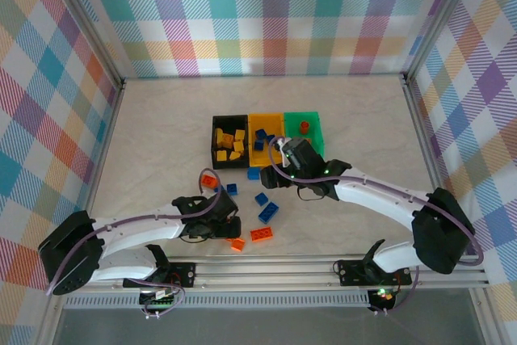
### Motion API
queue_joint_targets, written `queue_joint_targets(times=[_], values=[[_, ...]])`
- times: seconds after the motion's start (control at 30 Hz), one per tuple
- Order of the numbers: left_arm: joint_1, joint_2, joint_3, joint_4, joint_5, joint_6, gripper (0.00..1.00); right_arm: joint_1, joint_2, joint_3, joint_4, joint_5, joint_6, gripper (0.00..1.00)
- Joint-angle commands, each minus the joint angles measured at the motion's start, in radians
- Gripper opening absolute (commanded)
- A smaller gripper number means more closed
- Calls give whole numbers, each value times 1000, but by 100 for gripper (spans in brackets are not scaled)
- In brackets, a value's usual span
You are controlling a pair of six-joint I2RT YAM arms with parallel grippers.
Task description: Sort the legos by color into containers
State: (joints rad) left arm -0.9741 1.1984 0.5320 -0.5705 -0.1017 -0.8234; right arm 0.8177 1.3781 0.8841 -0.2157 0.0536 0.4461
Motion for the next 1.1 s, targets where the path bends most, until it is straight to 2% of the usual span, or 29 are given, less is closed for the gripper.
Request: queue_joint_targets(times=[0.0, 0.07, 0.37, 0.63, 0.87, 0.9, 1.0, 1.07], values=[[-32, 43, 0, 7, 8, -21, 99, -1, -28, -24, 28, 23, 8, 73], [-41, 42, 5, 12, 12, -24, 95, -2, -30, -32, 31, 27, 13, 73], [-91, 36, -16, -7, 59, -96, 59, -1, -39, -46, 41, 34, 13, 73], [-94, -37, -14, -52, 34, -118, 48, -2, -45, -51, 37, 39, 13, 73], [-94, -59, 71, -128, 2, -89, 48, -8, -78, -52, 17, 74, 13, 73], [-92, -53, 88, -140, -4, -83, 51, -12, -83, -55, 16, 74, 14, 73], [-92, -40, 116, -157, -16, -72, 74, -14, -88, -55, -16, 59, 13, 74], [-88, -44, 125, -158, -14, -68, 85, -14, -104, -70, -26, 17, 5, 75]])
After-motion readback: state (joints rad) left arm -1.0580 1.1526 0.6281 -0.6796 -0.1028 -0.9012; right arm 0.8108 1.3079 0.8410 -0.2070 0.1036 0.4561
